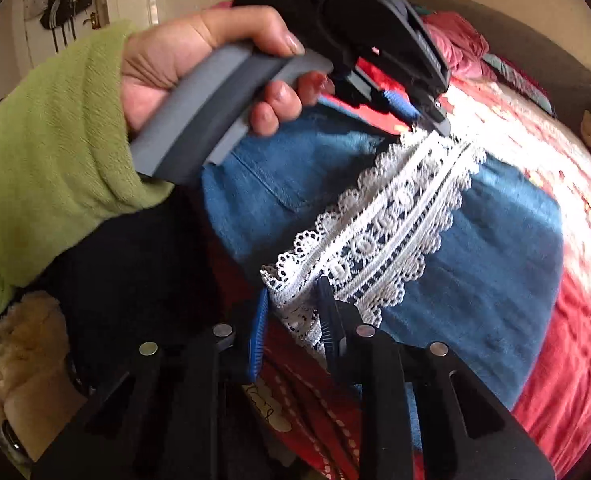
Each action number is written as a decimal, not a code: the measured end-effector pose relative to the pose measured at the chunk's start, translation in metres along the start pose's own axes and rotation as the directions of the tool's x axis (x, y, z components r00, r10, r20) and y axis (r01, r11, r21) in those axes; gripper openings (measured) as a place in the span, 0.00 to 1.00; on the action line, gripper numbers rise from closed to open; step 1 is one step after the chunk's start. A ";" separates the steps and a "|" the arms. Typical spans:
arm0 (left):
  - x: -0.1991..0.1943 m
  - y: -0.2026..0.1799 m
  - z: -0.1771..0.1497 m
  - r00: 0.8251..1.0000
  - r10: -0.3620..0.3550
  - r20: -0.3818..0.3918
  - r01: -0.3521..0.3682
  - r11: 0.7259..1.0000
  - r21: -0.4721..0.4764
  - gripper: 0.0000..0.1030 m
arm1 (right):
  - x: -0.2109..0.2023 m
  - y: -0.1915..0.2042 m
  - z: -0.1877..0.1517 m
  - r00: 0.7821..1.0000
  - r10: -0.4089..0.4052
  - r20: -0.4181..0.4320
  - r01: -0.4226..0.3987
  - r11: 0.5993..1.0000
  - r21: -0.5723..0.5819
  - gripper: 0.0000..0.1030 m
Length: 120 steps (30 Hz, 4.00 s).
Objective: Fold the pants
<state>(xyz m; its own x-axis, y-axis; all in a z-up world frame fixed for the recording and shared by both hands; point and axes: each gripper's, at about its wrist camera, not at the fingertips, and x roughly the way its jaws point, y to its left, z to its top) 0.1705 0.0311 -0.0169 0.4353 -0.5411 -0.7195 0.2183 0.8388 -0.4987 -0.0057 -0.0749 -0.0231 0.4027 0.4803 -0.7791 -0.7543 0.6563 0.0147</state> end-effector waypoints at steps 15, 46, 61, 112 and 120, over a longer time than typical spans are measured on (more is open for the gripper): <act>-0.068 -0.022 -0.024 0.978 0.111 0.176 -0.125 0.990 0.071 0.50 | -0.063 -0.066 0.001 0.982 -0.121 0.148 0.094 0.980 0.178 0.45; -0.030 -0.091 -0.129 0.962 0.265 0.062 -0.271 0.918 0.290 0.67 | -0.005 -0.173 0.028 0.984 -0.179 0.014 0.170 0.957 0.234 0.50; -0.042 -0.077 -0.126 0.958 0.277 0.067 -0.285 0.928 0.240 0.68 | -0.032 -0.171 0.030 0.985 -0.155 0.079 0.128 0.954 0.270 0.57; -0.118 0.079 -0.140 0.958 0.257 0.131 -0.222 0.947 -0.232 0.50 | 0.124 0.008 0.192 0.936 0.298 -0.187 -0.323 0.938 -0.122 0.89; -0.127 0.076 -0.144 0.960 0.235 0.153 -0.192 0.949 -0.251 0.59 | 0.111 -0.011 0.184 0.892 0.435 -0.123 -0.441 0.897 -0.034 0.36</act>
<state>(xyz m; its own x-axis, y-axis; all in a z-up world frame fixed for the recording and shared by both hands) 0.0058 0.1544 -0.0331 0.6028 -0.3134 -0.7337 -0.0954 0.8847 -0.4563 0.1431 0.0782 0.0056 -0.0324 0.6421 -0.7659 -0.8717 0.3567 0.3359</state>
